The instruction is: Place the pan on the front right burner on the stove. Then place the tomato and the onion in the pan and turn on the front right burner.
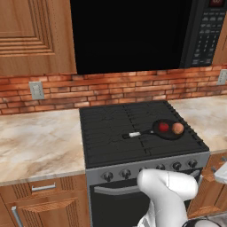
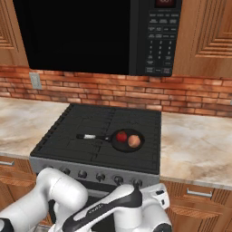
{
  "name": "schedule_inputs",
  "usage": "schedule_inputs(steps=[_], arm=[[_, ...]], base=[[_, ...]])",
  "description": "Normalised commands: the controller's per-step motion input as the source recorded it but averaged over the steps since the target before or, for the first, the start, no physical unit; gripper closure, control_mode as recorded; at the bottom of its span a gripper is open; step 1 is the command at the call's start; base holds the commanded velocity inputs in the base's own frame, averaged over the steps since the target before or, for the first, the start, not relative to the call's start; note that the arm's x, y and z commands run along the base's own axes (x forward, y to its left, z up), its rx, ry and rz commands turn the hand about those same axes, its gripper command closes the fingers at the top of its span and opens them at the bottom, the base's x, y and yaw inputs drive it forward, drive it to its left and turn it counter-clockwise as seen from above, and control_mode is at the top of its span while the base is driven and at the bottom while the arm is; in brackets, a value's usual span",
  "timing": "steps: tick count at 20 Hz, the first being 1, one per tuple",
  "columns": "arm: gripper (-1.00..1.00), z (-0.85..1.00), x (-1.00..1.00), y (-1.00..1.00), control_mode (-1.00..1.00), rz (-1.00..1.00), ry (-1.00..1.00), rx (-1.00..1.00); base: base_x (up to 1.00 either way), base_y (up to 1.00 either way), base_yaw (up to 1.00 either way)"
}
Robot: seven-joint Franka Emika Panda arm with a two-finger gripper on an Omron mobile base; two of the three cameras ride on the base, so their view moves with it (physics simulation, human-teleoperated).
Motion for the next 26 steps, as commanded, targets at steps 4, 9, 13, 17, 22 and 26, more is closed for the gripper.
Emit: schedule_inputs(steps=[4, 9, 13, 17, 22, 26], arm=[[-1.00, -0.09, 0.00, 0.00, -1.00, 0.07, -0.11, 0.01], [-1.00, -0.16, 0.00, 0.00, -1.00, 0.07, -0.06, 0.02], [-1.00, -0.15, 0.00, 0.00, -1.00, 0.05, -0.04, 0.00], [-1.00, -0.04, 0.02, 0.00, -1.00, 0.03, -0.04, 0.00], [-1.00, -0.01, 0.03, 0.07, -1.00, 0.01, -0.02, 0.00], [-1.00, -0.02, 0.08, 0.17, -1.00, 0.00, 0.00, 0.02]], base=[[0.00, 0.00, 0.00], [0.00, 0.00, 0.00], [0.00, 0.00, 0.00], [0.00, 0.00, 0.00], [0.00, 0.00, 0.00], [0.00, 0.00, 0.00]])
